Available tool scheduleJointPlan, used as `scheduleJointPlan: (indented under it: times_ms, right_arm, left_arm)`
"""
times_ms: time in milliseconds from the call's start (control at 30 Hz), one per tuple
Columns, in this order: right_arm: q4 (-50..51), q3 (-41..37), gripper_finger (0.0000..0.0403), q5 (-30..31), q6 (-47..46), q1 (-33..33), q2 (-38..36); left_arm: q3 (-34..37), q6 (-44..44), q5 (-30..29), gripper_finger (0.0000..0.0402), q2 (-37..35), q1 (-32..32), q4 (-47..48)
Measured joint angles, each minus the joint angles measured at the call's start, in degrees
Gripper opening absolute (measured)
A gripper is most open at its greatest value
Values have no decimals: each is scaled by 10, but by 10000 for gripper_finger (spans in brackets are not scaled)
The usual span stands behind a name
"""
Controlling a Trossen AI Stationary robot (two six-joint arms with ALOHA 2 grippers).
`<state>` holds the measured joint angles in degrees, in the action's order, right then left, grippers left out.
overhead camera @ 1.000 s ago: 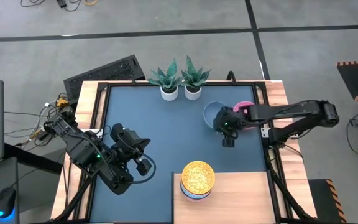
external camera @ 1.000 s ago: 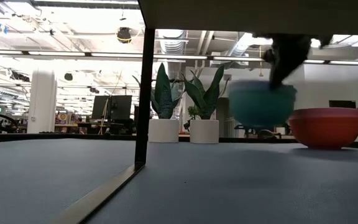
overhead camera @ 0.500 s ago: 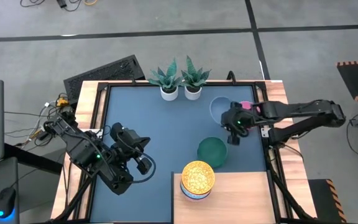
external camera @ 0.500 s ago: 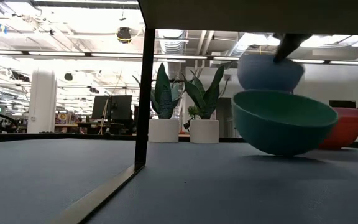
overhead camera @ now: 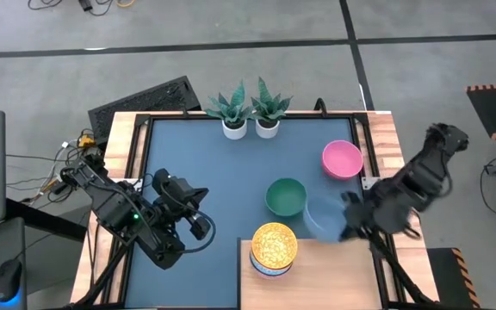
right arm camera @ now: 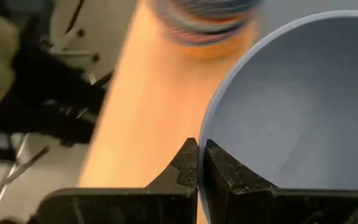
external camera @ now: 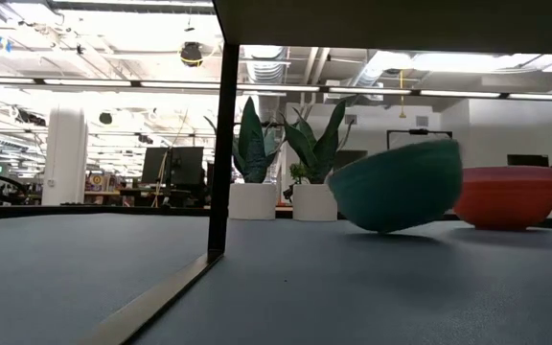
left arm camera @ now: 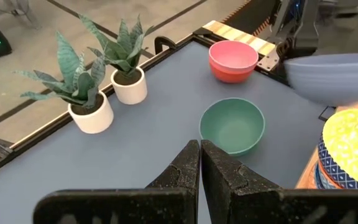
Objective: Place and stack bowls onto a shelf
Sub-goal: Put the blue bowl on the shelf
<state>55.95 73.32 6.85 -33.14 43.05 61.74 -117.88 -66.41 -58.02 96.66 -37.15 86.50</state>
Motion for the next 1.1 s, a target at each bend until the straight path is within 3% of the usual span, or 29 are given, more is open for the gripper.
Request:
scheduleJointPlan:
  times_ms: [200, 400, 700, 1100]
  right_arm:
    - [51, 82, 27, 36, -93, 130, 82]
    - [115, 132, 27, 36, -135, 200, 191]
    - [198, 236, 27, 64, -128, 233, 327]
    - [227, 307, 28, 82, -79, 239, 380]
  left_arm:
    - [0, -19, 0, 0, 0, 0, -3]
    - [0, -27, 6, 0, 0, 0, -3]
    - [0, -32, 6, 0, 0, 0, -3]
    - [0, -32, 11, 0, 0, -1, -3]
